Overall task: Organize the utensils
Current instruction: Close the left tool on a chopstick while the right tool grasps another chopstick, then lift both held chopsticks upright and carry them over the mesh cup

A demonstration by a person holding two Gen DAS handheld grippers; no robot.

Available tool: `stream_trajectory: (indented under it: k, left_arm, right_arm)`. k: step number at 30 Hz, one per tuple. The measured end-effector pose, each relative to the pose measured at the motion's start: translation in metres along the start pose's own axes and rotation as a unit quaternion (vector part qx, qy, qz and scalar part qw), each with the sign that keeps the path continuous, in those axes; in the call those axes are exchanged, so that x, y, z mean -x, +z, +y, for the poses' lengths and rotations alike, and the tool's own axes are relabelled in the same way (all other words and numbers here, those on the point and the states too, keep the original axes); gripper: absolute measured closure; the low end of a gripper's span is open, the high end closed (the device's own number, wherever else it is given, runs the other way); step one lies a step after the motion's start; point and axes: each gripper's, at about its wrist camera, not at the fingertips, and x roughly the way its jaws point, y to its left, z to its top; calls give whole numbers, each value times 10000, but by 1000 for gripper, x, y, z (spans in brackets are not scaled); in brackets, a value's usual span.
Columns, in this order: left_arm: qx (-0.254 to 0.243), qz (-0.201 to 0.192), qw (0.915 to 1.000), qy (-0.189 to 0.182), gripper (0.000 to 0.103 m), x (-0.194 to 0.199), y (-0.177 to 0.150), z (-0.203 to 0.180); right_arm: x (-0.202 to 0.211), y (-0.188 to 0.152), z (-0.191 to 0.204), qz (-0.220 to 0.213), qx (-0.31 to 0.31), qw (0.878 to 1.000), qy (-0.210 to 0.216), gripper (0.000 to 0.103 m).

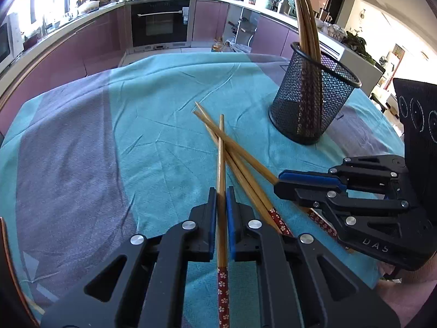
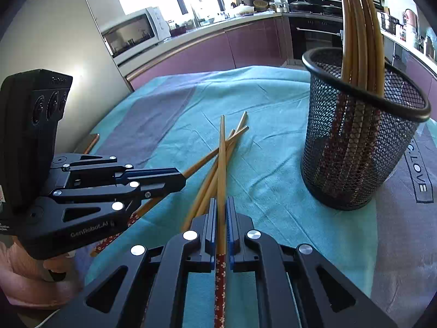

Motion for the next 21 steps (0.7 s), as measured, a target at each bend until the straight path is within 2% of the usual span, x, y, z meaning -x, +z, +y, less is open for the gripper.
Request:
stream_trajectory:
  k: [12,16,21]
  left_arm:
    - [-88,177,9997,-115,93,-13,10,3]
    - [-72,139,9996,-220,95,-8,11,1]
    - [-106,-101,9993,-356,95,12,14,-1]
  right_arm:
    - [-5,3,-2,-5,-26,10000,8,97]
    - [7,2,-3,-185,-33,9998,67,97]
    - [34,3,-7,-500,-28,9986,179,97]
